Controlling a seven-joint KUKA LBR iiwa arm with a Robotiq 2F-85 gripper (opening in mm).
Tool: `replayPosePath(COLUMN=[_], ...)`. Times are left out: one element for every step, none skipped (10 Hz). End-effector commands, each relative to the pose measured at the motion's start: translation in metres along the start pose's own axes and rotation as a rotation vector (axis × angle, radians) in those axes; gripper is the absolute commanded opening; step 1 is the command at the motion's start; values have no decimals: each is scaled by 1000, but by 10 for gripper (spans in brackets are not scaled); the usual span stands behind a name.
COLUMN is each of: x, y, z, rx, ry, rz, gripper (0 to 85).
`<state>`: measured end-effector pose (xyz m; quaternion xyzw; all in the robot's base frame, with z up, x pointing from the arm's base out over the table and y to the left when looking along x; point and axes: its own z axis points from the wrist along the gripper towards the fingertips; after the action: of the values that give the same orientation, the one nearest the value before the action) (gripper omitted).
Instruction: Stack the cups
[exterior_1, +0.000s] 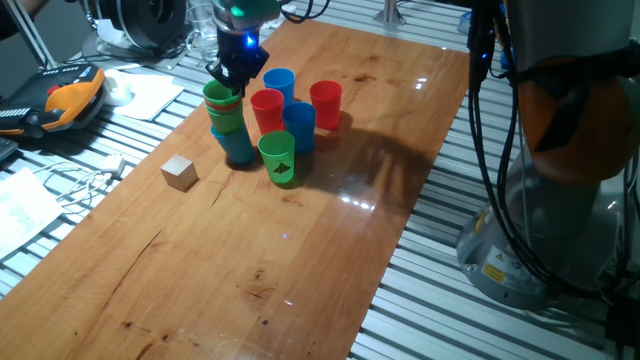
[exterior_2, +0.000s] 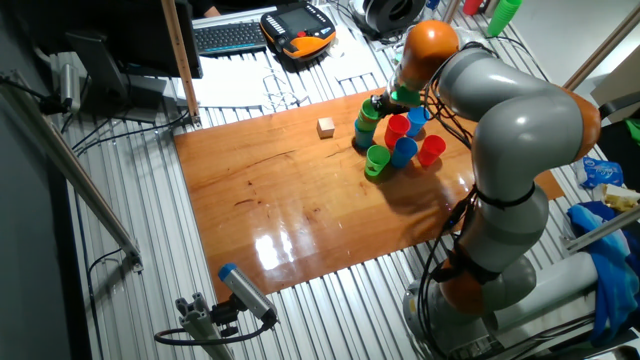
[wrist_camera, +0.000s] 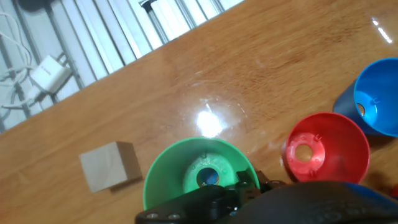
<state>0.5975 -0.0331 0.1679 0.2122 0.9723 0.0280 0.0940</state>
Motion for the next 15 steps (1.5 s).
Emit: replayPosePath(x=[1, 2, 3, 3, 4, 5, 6, 7, 7, 7, 7, 7, 8, 9, 12], y=[-1, -4, -4, -4, -4, -3, -1, 0, 0, 1, 1, 2, 3, 5, 7], z=[2, 3, 1, -1, -1, 0, 1, 2, 2, 3, 3, 4, 6, 8, 10], rx=[3, 8, 17, 23, 22, 20, 24, 29, 31, 31, 32, 35, 32, 32, 31], ry=[5, 2, 4, 16, 23, 25, 26, 23, 22, 22, 20, 17, 18, 15, 7], rz=[-16, -36, -44, -39, -31, -22, -17, -9, -6, -4, 2, 1, 3, 9, 16], gripper=[0, 0, 0, 0, 0, 0, 0, 0, 0, 170, 170, 170, 170, 170, 170])
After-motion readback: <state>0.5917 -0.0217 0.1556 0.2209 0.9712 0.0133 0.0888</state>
